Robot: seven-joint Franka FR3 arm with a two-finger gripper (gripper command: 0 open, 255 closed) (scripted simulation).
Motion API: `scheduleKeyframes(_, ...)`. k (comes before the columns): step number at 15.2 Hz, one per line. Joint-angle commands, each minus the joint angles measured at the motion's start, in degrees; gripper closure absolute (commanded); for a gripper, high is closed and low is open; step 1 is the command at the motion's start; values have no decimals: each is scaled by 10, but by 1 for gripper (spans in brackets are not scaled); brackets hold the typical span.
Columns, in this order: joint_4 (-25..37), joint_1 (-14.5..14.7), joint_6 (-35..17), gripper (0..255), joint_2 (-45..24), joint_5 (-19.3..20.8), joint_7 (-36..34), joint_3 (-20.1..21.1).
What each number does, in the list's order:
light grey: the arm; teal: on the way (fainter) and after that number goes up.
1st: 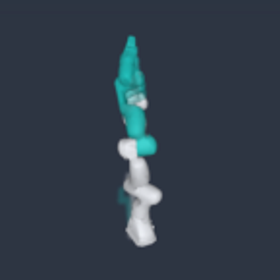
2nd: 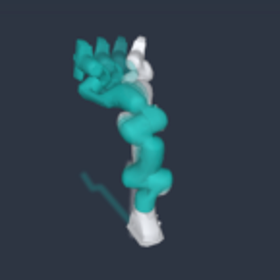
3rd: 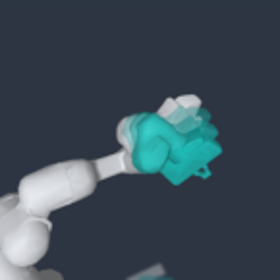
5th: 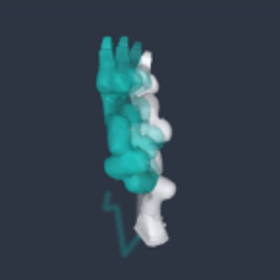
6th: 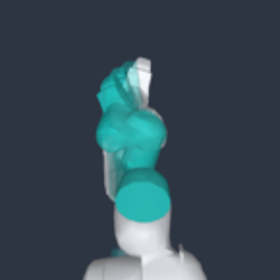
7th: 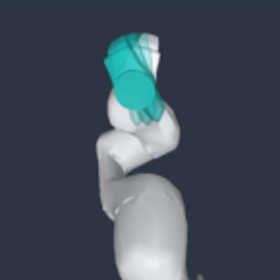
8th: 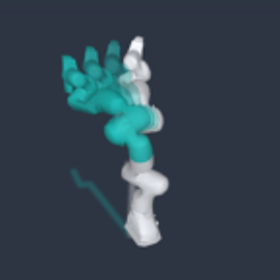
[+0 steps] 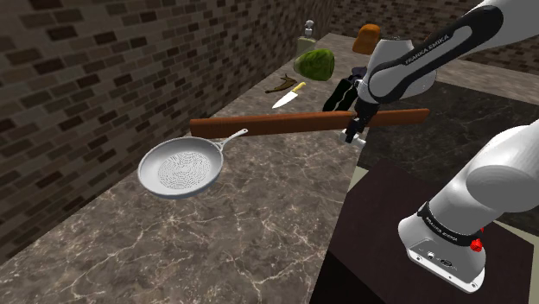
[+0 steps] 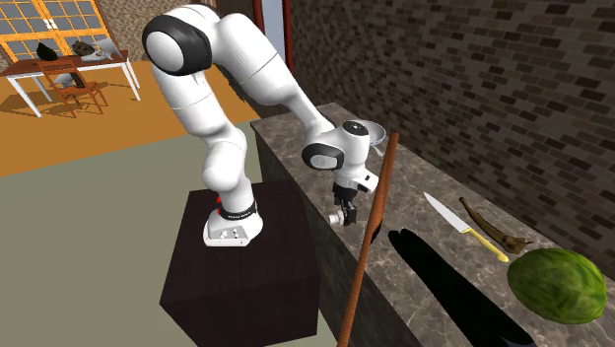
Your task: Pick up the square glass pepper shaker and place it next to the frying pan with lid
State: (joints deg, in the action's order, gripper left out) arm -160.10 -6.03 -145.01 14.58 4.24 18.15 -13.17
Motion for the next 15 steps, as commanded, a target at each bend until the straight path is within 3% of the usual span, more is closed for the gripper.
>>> scheduleKeyframes(1, -3, 2, -23, 0, -20, -4, 5, -3)
scheduleKeyframes(11, -5, 4, -40, 0, -35, -8, 8, -4)
scheduleKeyframes(12, -5, 4, -40, 255, -35, -8, 8, -4)
scheduleKeyframes(15, -5, 4, -40, 255, -35, -8, 8, -4)
